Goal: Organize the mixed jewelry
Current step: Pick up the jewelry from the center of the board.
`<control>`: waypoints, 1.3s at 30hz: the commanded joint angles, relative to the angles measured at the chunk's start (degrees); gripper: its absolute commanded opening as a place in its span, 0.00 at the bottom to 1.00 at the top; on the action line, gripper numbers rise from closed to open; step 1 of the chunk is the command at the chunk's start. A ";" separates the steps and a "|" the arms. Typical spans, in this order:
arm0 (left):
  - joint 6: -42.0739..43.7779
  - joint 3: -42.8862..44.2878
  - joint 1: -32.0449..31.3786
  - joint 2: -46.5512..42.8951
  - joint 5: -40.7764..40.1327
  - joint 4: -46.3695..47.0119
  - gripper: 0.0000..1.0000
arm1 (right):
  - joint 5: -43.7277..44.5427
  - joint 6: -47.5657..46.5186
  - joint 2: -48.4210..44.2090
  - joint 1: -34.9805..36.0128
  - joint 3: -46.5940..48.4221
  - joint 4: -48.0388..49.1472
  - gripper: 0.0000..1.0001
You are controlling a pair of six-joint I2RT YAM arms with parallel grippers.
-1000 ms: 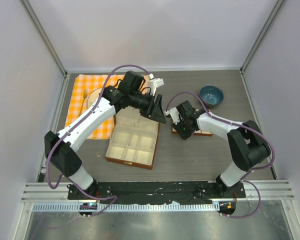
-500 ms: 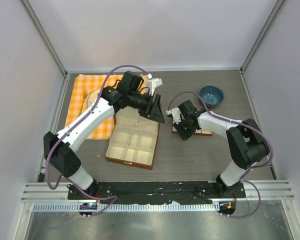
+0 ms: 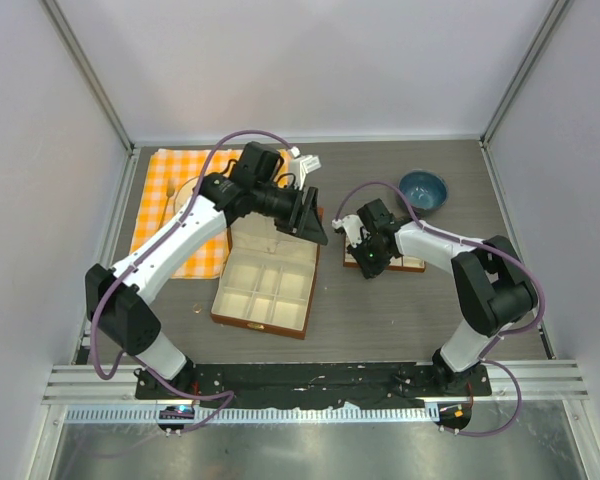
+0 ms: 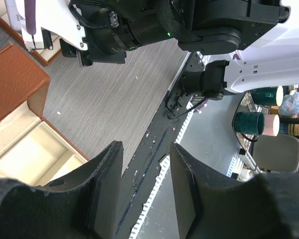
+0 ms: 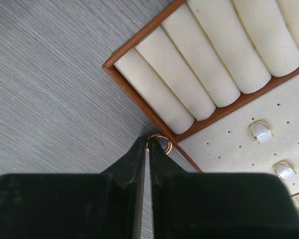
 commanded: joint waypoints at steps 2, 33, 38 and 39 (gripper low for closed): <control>-0.62 -0.77 0.61 -2.89 1.93 2.58 0.47 | 1.82 -0.35 0.30 -0.22 -1.32 1.34 0.03; -9.58 -3.05 16.08 -7.28 2.36 8.81 0.44 | -10.39 -9.84 -16.76 12.78 30.75 -25.64 0.01; -13.10 -5.51 20.82 -8.87 5.78 13.20 0.44 | -17.07 -9.06 -16.14 12.26 38.29 -26.61 0.01; -13.45 -5.34 21.35 -8.87 6.49 13.48 0.43 | -22.65 -8.10 -15.96 10.69 39.62 -26.61 0.01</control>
